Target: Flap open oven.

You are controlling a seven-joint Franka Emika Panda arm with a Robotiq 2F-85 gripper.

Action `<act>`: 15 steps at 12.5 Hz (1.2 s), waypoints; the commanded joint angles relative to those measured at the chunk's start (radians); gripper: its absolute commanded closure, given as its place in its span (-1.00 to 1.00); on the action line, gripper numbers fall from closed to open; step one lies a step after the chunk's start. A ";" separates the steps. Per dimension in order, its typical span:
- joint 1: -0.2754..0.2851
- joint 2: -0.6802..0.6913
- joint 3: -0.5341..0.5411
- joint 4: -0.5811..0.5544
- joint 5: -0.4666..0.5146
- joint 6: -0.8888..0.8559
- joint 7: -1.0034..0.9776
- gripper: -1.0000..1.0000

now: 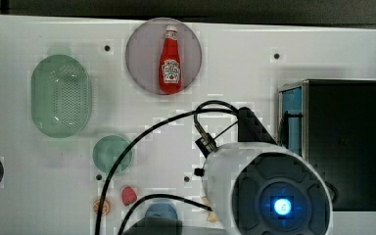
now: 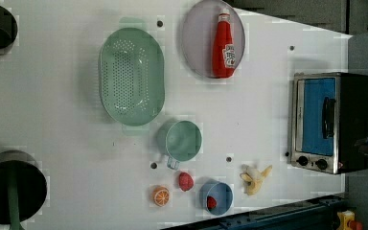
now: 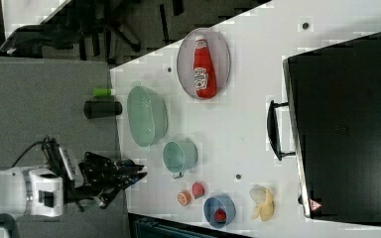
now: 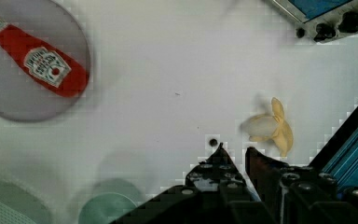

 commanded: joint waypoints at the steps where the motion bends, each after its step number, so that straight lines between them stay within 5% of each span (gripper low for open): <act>1: -0.021 0.000 -0.057 -0.021 -0.005 0.033 -0.199 0.65; 8: -0.067 0.079 -0.210 -0.088 -0.076 0.241 -0.835 0.65; 15: -0.080 0.264 -0.333 -0.117 -0.104 0.538 -1.212 0.65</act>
